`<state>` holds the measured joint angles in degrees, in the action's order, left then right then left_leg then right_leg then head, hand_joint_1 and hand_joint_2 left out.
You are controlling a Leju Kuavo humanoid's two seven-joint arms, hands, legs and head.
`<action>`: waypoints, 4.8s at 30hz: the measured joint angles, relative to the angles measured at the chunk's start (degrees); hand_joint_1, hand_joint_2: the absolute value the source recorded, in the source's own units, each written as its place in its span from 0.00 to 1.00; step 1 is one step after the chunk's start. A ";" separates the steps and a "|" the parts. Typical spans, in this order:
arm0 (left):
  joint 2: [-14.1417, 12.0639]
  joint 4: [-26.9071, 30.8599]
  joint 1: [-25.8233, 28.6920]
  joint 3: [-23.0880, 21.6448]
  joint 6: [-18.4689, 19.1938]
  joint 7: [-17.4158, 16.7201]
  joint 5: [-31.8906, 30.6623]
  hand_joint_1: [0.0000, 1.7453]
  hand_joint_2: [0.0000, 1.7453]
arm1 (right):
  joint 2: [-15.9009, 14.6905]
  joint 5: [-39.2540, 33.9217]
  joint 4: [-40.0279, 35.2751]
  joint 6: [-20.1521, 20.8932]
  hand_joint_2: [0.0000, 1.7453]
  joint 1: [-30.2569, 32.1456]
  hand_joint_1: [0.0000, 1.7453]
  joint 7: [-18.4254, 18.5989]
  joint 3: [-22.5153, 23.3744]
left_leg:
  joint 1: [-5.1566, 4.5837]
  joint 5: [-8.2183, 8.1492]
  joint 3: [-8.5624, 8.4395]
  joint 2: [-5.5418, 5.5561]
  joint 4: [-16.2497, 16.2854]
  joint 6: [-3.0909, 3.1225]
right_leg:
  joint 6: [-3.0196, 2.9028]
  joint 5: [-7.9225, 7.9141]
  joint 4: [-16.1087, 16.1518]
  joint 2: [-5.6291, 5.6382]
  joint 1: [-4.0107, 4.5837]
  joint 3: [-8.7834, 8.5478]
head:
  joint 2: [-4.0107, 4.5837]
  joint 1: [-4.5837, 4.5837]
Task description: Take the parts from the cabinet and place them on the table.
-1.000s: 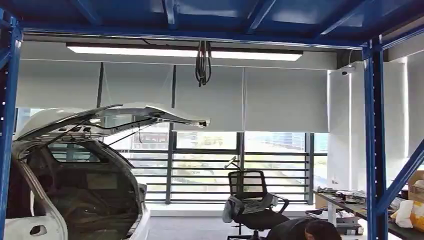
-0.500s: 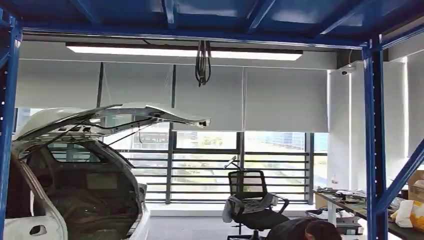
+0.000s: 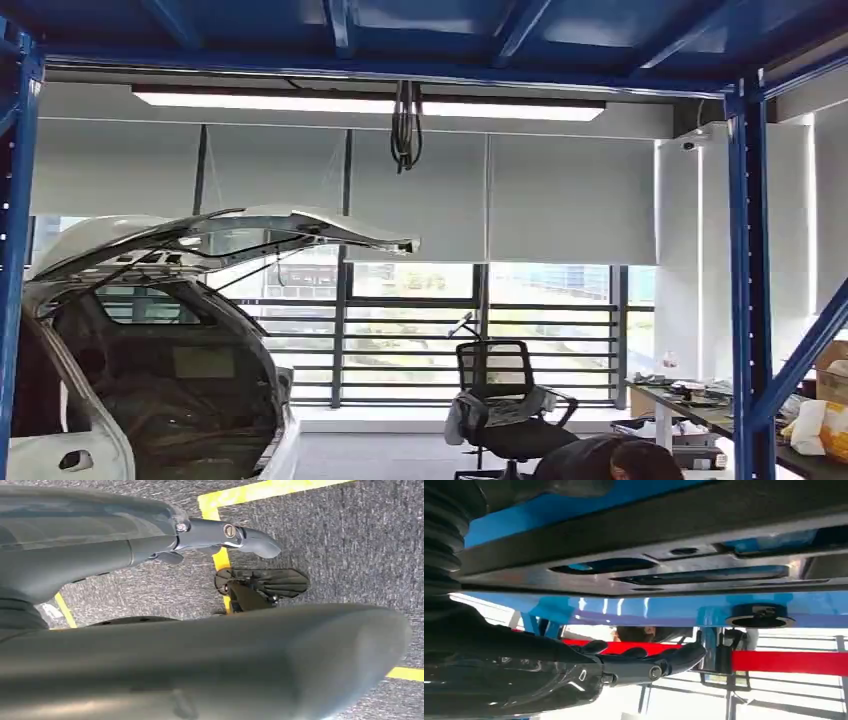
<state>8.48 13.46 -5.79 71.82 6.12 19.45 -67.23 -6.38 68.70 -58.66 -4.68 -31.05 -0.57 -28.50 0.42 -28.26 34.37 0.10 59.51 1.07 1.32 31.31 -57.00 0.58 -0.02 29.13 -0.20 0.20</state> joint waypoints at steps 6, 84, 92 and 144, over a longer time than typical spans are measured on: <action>0.24 -0.02 -0.05 -0.46 0.17 0.00 -0.09 0.00 0.00 | 1.94 1.57 2.16 -0.13 1.00 -1.58 0.00 0.11 0.04 | 0.00 0.00 0.00 0.00 0.00 0.00 | 0.00 0.00 0.00 0.00 0.00 0.00 | 0.00 0.00; 0.98 -0.09 0.37 0.68 -0.31 5.40 4.63 0.00 1.00 | 7.47 -72.06 -45.51 20.69 1.00 20.90 1.00 -20.28 19.15 | 0.01 -0.04 0.00 0.00 -0.03 -0.05 | -0.06 0.06 0.01 -0.04 0.00 0.04 | 0.00 0.00; 0.81 -0.09 0.33 0.68 -0.11 5.31 3.67 0.00 1.00 | 5.38 -76.63 -42.12 23.76 1.00 17.42 1.00 -20.02 15.80 | -0.10 -0.05 0.00 0.02 0.06 -0.02 | -0.02 0.03 0.07 -0.05 -0.05 0.00 | 0.00 0.00; -0.09 -0.44 -0.01 0.48 -0.17 5.40 2.40 0.00 1.00 | -4.48 -74.49 -40.68 24.52 1.00 15.99 1.00 -21.88 13.81 | -0.12 -4.45 5.14 0.01 12.02 0.58 | 1.15 -1.46 -5.94 0.80 -1.00 7.39 | 0.00 -0.94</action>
<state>8.39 13.03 -5.80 72.30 5.95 24.85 -64.83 -10.86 -5.79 -99.34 19.85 -15.06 -22.45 -14.69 0.30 -32.71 39.52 0.11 71.53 1.64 2.47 29.85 -62.94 1.38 -1.02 36.52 -0.20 -0.74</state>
